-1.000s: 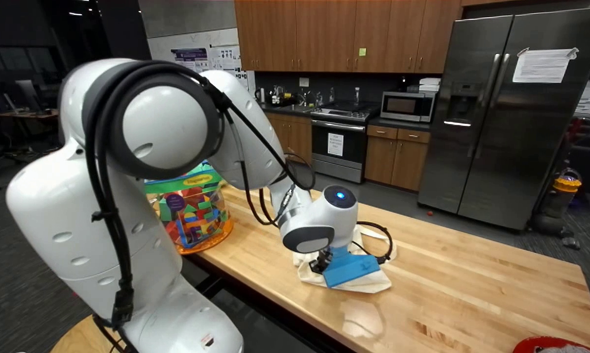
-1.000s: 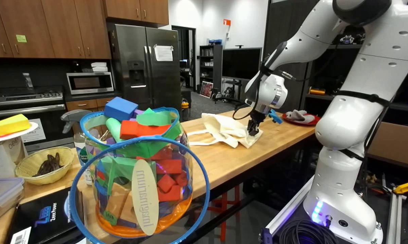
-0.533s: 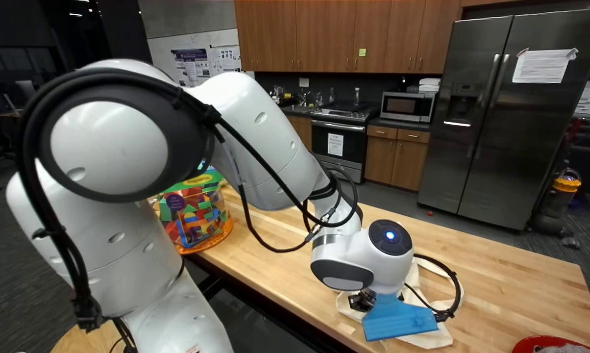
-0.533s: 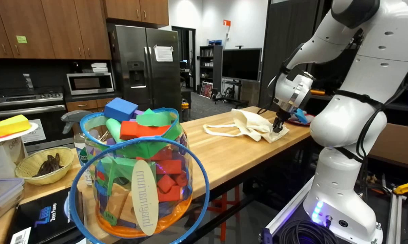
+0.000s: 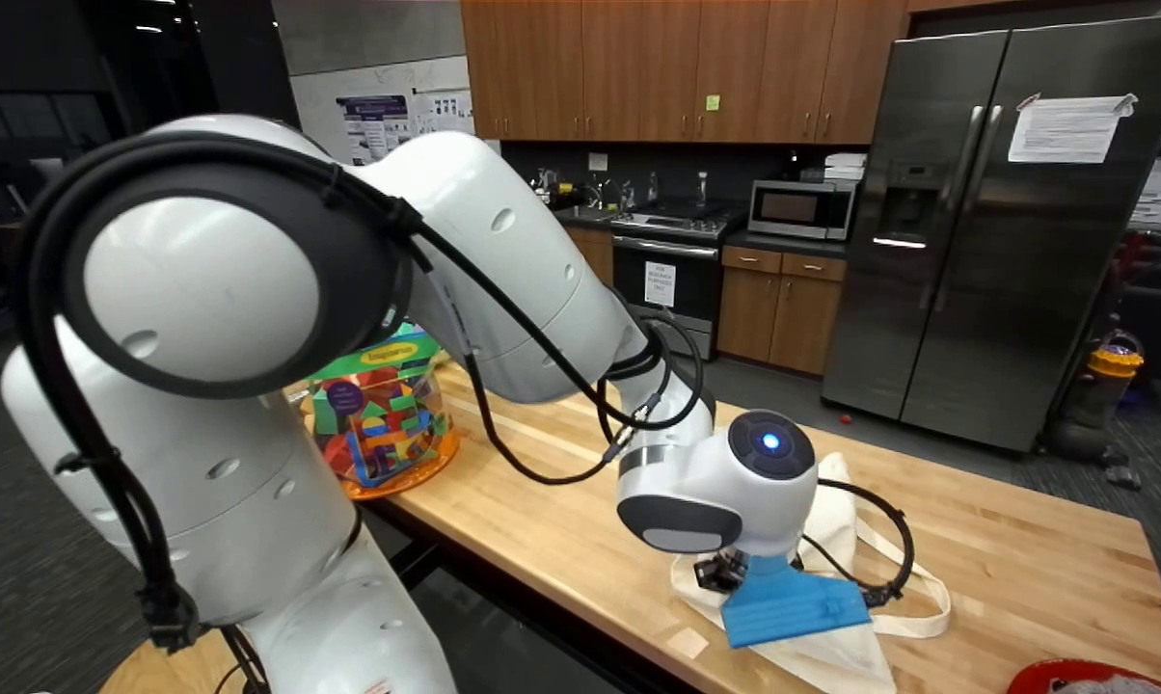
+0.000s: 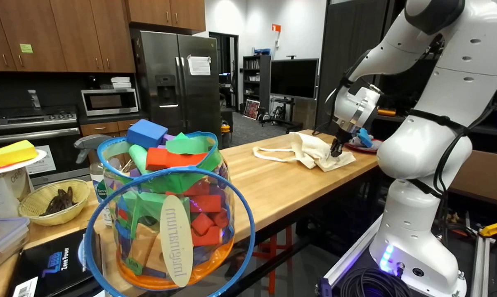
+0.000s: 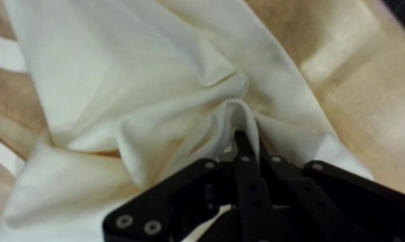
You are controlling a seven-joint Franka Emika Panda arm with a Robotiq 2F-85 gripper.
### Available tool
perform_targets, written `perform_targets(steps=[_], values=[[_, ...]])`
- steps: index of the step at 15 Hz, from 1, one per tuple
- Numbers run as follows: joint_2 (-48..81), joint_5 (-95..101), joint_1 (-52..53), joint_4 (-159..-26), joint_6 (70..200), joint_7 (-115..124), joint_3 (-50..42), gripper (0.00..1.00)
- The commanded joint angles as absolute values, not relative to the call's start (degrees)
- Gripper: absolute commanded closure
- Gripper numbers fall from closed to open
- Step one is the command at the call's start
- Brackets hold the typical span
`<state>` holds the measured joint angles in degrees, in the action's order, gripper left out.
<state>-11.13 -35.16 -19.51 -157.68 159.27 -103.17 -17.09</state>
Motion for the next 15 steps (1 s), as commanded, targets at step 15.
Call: perform_targets(steps=[15], values=[[-4.8,-20.0,-1.5,-126.7,150.7,-88.3,-3.5,0.99]])
